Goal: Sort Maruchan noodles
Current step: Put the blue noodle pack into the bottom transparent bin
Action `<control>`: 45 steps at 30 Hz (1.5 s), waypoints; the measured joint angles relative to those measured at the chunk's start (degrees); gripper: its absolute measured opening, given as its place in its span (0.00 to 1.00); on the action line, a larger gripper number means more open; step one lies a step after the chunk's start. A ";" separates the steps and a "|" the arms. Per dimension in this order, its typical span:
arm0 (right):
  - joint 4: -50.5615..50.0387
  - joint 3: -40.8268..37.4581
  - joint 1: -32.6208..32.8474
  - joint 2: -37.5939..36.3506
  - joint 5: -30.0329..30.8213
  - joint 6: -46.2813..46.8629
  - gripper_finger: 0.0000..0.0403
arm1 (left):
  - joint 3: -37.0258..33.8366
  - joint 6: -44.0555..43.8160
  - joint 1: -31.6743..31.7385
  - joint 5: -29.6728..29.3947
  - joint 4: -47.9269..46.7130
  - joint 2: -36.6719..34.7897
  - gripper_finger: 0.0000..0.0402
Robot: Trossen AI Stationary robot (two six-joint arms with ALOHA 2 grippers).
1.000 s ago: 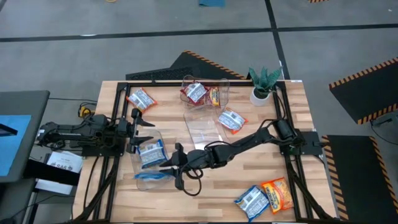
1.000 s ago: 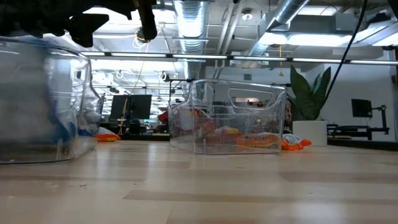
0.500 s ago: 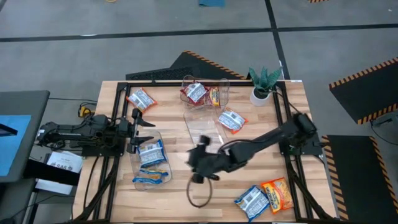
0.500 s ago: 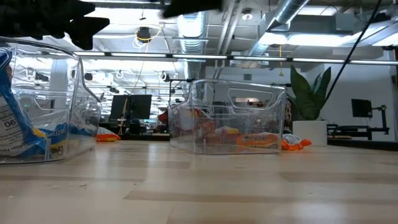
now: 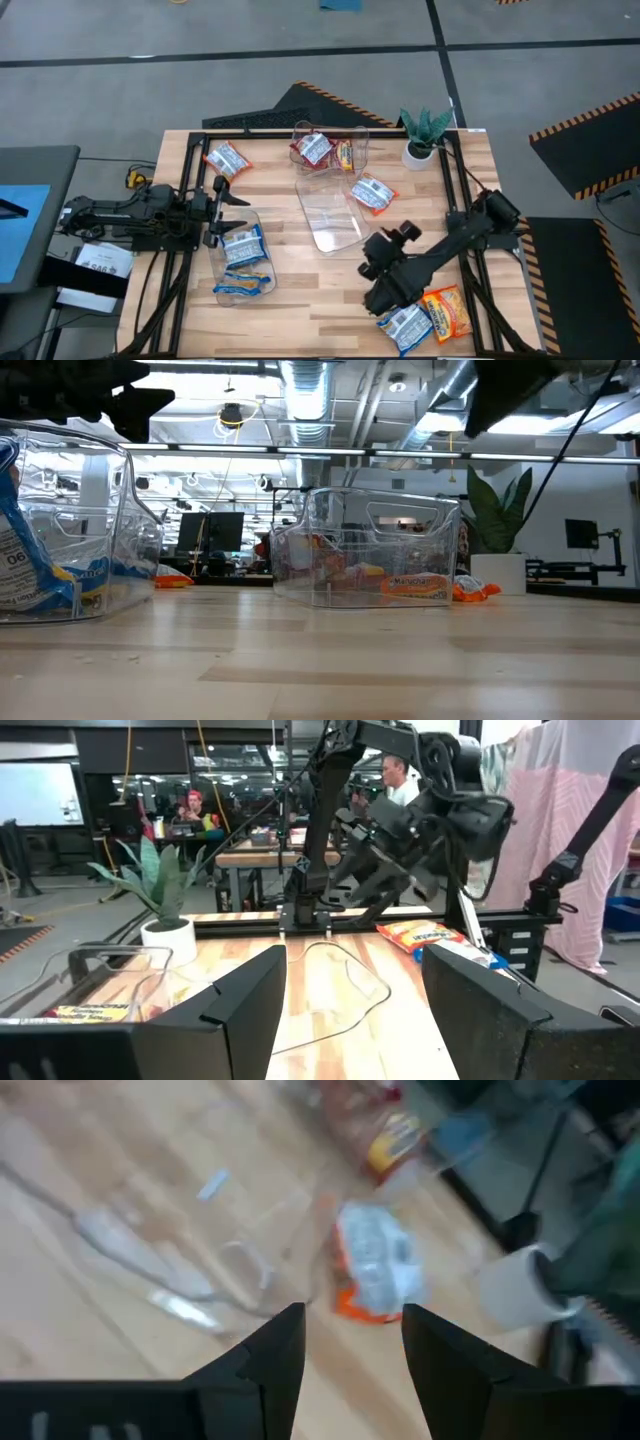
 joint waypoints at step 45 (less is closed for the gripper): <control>60.73 -45.28 8.58 -24.40 -53.78 30.53 0.39 | 0.00 -0.48 0.00 -0.08 -1.22 0.11 0.56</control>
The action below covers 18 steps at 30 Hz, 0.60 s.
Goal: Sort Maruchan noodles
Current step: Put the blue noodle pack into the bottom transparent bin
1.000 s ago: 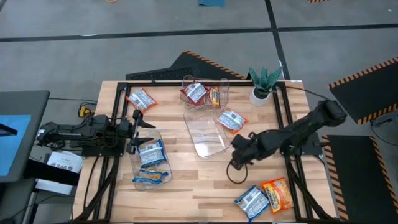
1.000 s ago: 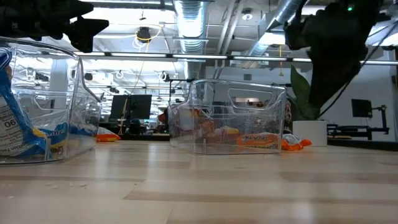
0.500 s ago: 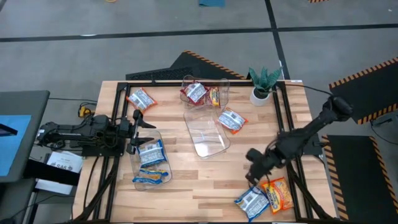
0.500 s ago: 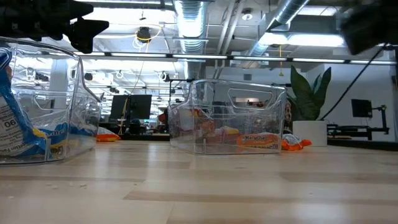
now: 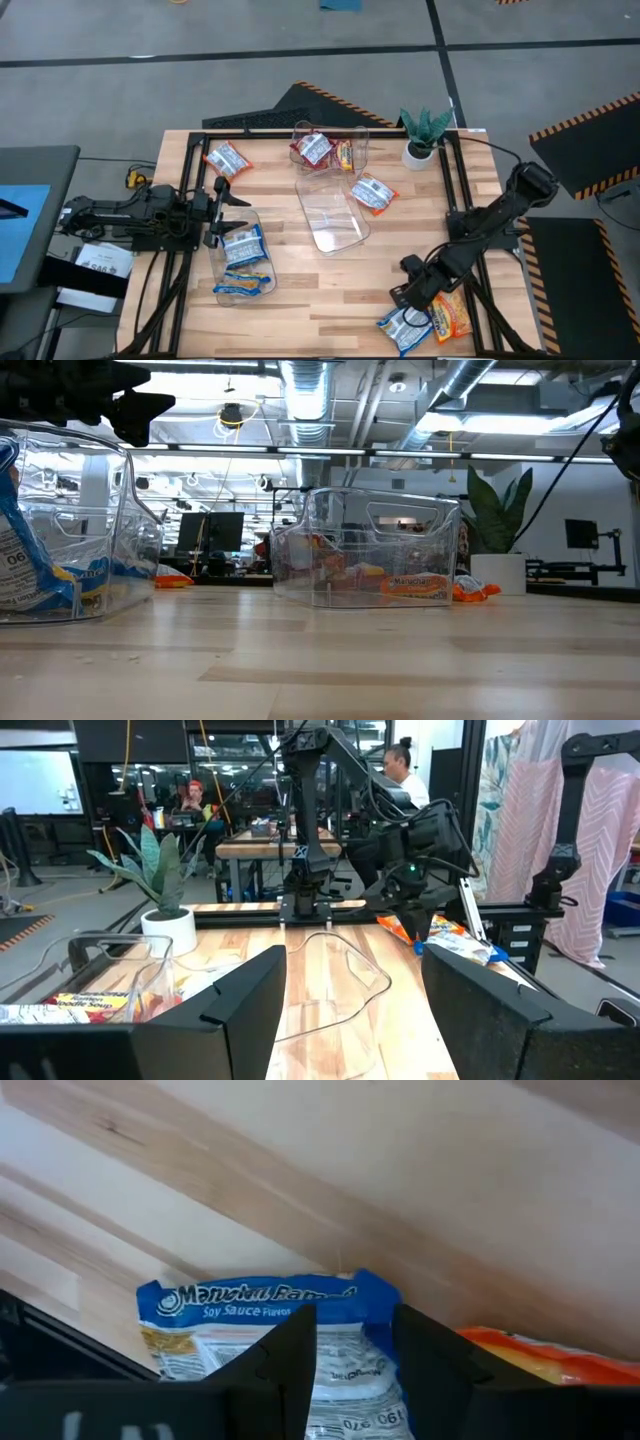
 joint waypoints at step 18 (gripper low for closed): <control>-1.59 5.20 0.26 8.41 -2.75 1.98 0.39 | 0.00 0.00 0.00 -0.11 -0.40 0.00 0.56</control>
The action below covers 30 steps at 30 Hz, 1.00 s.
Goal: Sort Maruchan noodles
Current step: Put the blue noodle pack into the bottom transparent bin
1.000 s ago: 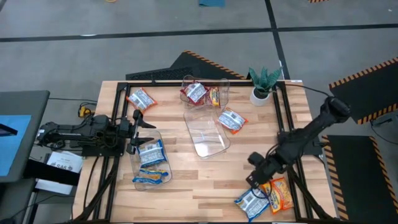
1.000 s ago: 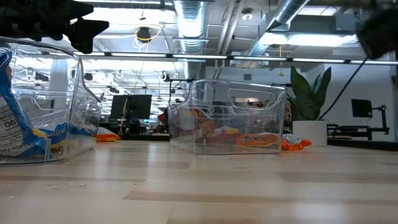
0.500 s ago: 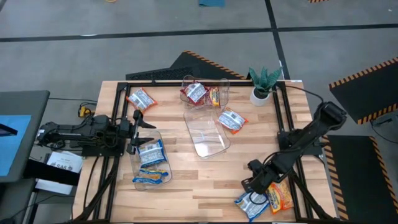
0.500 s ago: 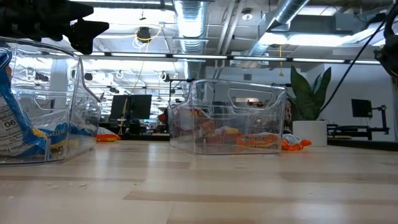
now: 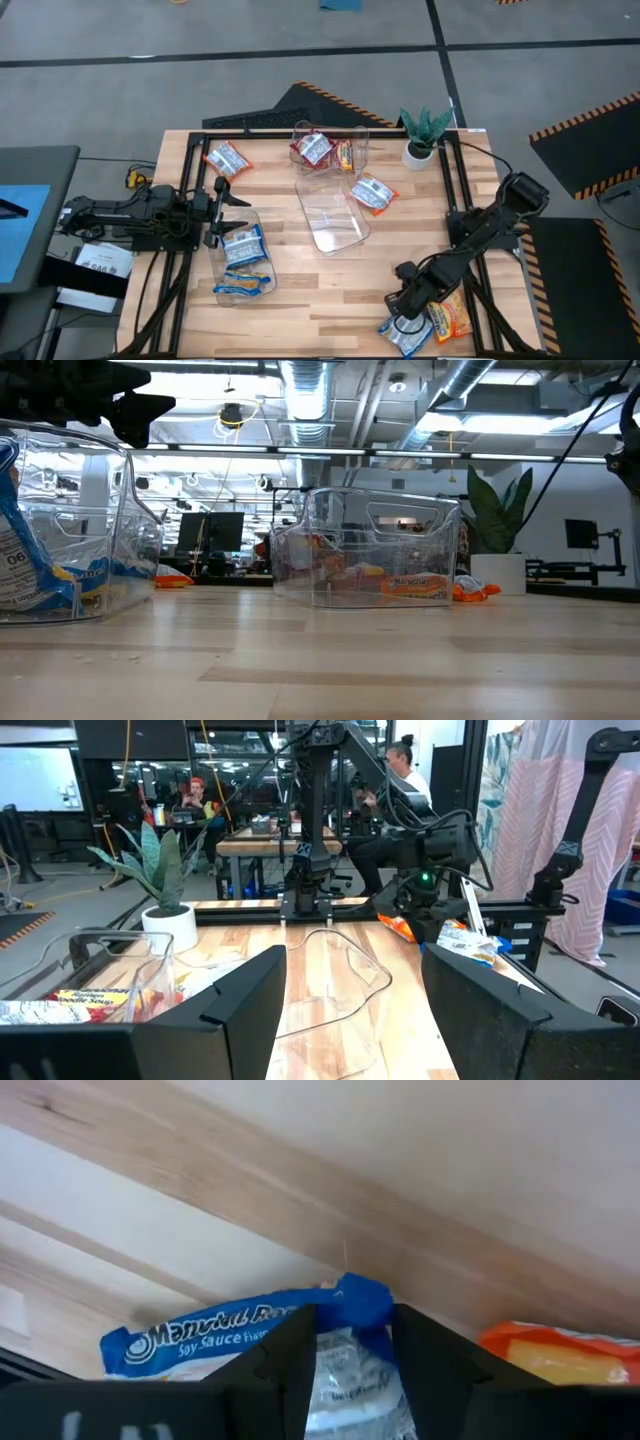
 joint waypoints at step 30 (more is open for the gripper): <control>2.11 0.17 -7.54 -13.74 25.23 -26.88 0.02 | 0.00 1.07 0.00 -0.46 0.07 0.00 0.56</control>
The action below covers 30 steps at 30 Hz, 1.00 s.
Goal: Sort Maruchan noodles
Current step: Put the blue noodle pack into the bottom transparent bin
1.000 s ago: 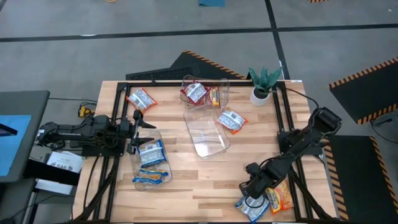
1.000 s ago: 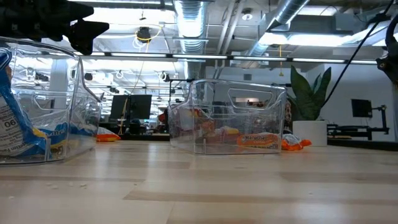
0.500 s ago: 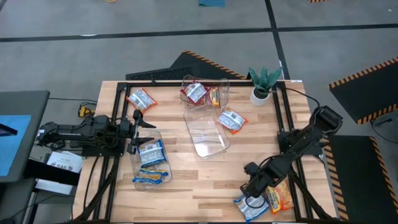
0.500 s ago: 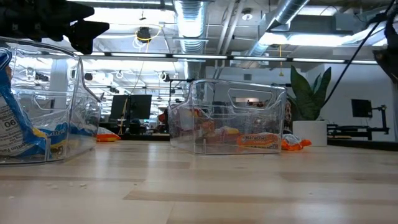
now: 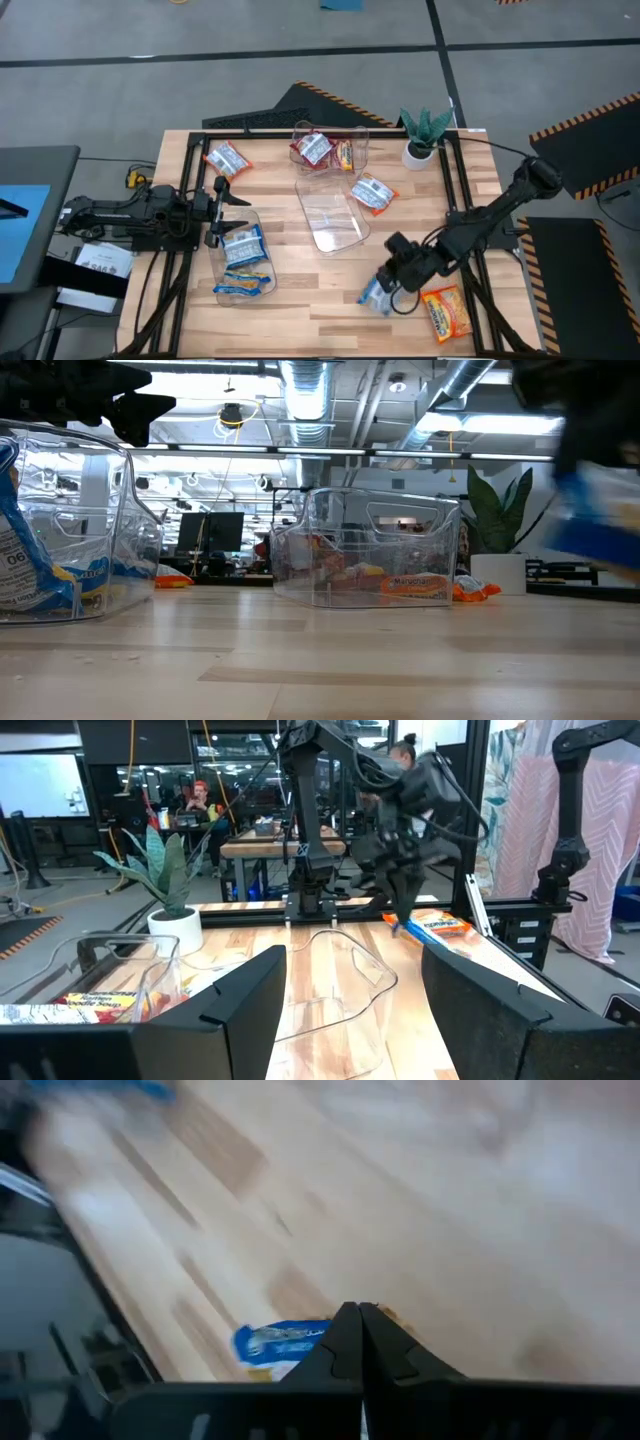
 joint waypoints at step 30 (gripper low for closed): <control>33.27 38.43 -20.79 26.24 -8.08 -65.65 0.02 | 0.37 3.23 0.02 -4.59 1.77 -0.24 0.56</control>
